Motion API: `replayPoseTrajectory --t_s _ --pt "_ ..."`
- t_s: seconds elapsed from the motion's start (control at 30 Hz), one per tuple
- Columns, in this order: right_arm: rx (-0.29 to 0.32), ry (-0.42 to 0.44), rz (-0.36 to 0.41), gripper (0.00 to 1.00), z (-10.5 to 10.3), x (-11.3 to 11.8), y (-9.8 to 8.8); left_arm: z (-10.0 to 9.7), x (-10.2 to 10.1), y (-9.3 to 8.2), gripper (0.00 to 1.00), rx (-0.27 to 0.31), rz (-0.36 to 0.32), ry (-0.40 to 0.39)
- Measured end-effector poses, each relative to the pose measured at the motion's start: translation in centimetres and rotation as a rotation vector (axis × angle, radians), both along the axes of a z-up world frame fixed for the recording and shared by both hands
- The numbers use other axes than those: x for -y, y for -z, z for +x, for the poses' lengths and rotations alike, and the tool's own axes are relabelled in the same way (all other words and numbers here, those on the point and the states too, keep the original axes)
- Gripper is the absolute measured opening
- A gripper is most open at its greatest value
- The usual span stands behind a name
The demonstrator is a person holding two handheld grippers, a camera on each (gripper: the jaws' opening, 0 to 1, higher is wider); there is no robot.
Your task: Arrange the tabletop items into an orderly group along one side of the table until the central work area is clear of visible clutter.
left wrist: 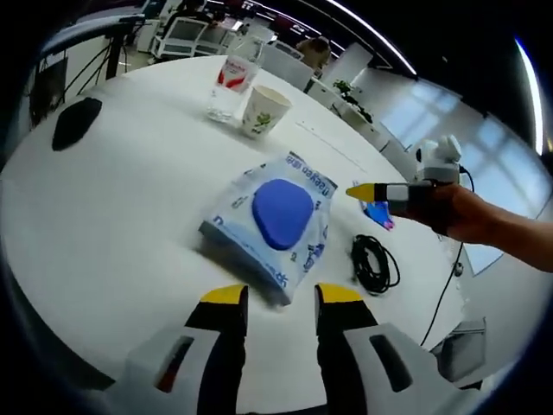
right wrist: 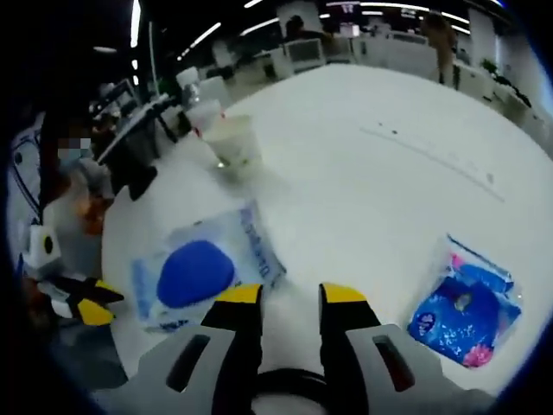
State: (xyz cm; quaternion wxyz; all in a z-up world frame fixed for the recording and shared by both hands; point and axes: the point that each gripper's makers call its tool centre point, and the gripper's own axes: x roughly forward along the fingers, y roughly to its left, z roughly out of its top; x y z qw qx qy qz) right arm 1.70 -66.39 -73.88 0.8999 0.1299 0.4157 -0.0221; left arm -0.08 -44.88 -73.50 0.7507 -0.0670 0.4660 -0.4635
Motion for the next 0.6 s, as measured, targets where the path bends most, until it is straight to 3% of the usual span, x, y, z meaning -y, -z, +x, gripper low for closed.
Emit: replayPoseTrajectory --t_s 0.4,0.6 --pt "-0.03 -0.045 -0.028 0.22 2.2 -0.4 0.9 0.1 0.8 0.9 0.19 -0.025 0.022 -0.001" --pt "-0.06 -0.072 -0.028 0.22 2.1 -1.0 1.6 0.0 1.4 1.7 0.15 -0.047 0.035 0.001"
